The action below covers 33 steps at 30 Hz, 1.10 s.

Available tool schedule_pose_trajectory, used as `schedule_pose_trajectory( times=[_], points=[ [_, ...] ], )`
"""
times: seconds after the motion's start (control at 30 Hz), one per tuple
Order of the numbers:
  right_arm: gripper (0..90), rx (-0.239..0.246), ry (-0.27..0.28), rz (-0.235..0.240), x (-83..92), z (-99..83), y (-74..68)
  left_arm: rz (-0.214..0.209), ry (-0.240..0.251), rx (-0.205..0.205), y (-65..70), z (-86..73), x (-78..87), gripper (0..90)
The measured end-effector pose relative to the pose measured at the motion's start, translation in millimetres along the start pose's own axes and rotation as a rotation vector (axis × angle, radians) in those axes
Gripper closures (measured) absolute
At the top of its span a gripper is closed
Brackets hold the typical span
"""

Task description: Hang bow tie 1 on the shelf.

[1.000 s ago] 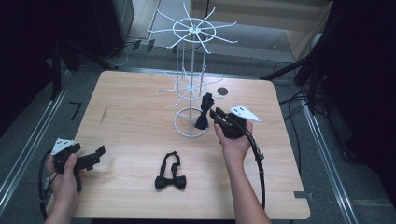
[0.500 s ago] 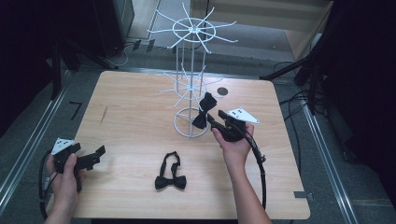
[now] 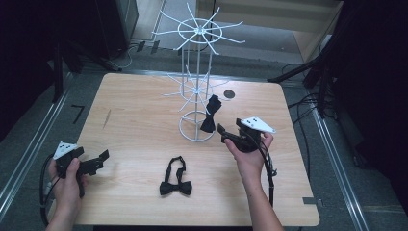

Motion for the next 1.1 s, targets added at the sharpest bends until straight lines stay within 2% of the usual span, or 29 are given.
schedule_pose_trajectory(
  times=[0.1, 0.2, 0.27, 0.37, 0.53, 0.67, 0.87, 1.0, 1.1],
  points=[
    [14.8, -0.014, -0.002, -0.018, 4.6, -6.0, 6.9, -0.003, 0.0, 0.007, -0.3, 0.3, -0.6, 0.0],
    [13.0, -0.039, 0.007, -0.02, 9.8, -12.7, 11.1, 0.001, -0.002, 0.0, 0.2, 0.3, -0.6, 0.0],
    [13.0, -0.046, 0.004, -0.025, 11.5, -16.0, 12.2, 0.006, -0.002, -0.001, 0.5, 0.3, -0.5, 0.0],
    [13.5, -0.051, -0.002, -0.019, 19.5, -31.0, 14.8, 0.012, -0.002, 0.003, 0.4, 0.1, -0.5, 0.0],
    [14.8, -0.063, -0.023, -0.009, 27.8, -41.6, 20.5, 0.012, -0.004, -0.002, 1.7, -0.7, 0.1, 0.0],
    [16.1, -0.06, -0.03, -0.011, 33.6, -45.3, 19.8, 0.012, -0.005, -0.002, 2.5, -1.4, 0.7, 0.0],
    [18.6, -0.059, -0.029, 0.012, 46.1, -47.8, 14.5, 0.014, -0.007, -0.007, 3.9, -2.7, 1.7, 0.0],
    [19.9, -0.069, -0.026, 0.007, 48.6, -50.8, 15.1, 0.013, -0.009, -0.005, 3.7, -2.7, 1.7, 0.0],
    [20.3, -0.062, -0.048, 0.015, 46.3, -56.3, 9.4, 0.014, -0.008, -0.007, 4.1, -2.9, 2.0, 0.0]
  ],
)
Point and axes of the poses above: each handheld gripper's, and its own axes: x roughly backward along the jaws, z roughly out of its top, y roughly to its right, the point moved 4 cm from there along -x, roughly forward along the jaws, and after that the axes turned 5 degrees about z, right-handed, at the moved point
